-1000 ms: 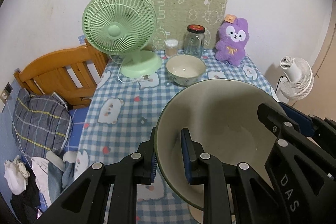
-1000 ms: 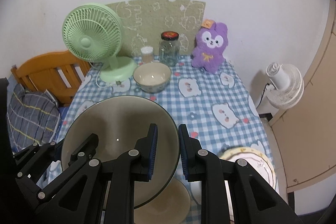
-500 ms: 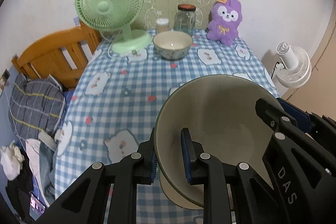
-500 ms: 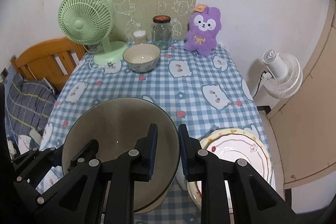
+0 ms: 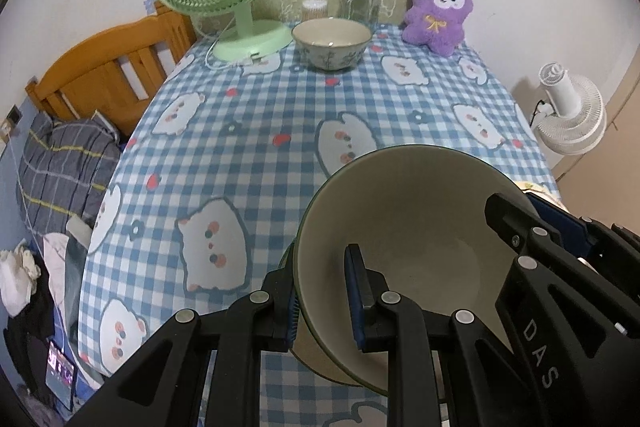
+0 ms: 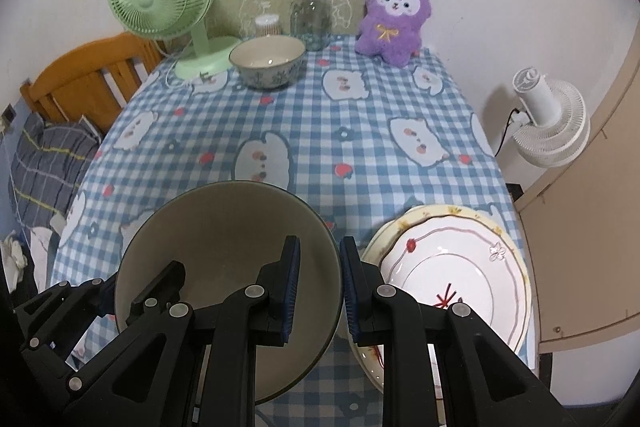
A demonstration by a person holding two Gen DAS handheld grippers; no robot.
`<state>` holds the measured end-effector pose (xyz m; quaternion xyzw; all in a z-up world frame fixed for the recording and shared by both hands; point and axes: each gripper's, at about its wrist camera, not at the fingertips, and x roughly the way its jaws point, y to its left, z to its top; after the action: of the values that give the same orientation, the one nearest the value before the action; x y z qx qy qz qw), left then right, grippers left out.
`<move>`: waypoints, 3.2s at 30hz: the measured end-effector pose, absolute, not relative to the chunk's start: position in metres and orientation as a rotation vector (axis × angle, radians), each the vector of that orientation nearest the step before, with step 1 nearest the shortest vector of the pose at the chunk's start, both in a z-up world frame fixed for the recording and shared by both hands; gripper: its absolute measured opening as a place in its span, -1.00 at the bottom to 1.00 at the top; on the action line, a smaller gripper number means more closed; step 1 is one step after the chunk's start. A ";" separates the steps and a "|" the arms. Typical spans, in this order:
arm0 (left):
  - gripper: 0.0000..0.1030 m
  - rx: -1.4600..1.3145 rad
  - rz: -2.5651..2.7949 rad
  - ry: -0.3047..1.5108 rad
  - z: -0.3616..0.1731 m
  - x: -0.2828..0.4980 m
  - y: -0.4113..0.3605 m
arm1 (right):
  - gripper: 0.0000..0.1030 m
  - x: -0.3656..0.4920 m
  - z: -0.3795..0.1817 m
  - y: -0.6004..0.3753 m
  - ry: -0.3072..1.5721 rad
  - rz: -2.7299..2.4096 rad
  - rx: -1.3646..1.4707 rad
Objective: Organize plates and bowls
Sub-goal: 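Carry the bowl over the first bowl and lower it into it, then open both tools to release the bowl rim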
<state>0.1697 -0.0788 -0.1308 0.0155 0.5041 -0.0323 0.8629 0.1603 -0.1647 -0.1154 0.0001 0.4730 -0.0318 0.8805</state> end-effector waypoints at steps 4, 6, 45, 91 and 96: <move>-0.65 0.020 -0.048 1.080 -0.141 0.168 -0.077 | -0.54 0.161 -0.127 -0.165 1.011 -0.052 -0.003; -0.65 0.015 -0.042 1.093 -0.146 0.167 -0.077 | -0.54 0.160 -0.131 -0.163 1.018 -0.046 -0.008; -0.29 -0.038 -0.039 1.100 -0.155 0.162 -0.077 | -0.01 0.169 -0.155 -0.164 1.093 0.014 0.069; 0.21 0.010 -0.069 1.074 -0.141 0.171 -0.079 | -0.21 0.174 -0.140 -0.165 1.059 0.024 0.077; 0.34 0.021 -0.058 1.027 -0.120 0.173 -0.081 | -0.21 0.175 -0.118 -0.168 1.012 0.039 0.081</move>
<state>0.1725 -0.0805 -0.1198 0.0100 0.4914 -0.0279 0.8705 0.1748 -0.1680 -0.1177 0.0390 0.4847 0.0185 0.8736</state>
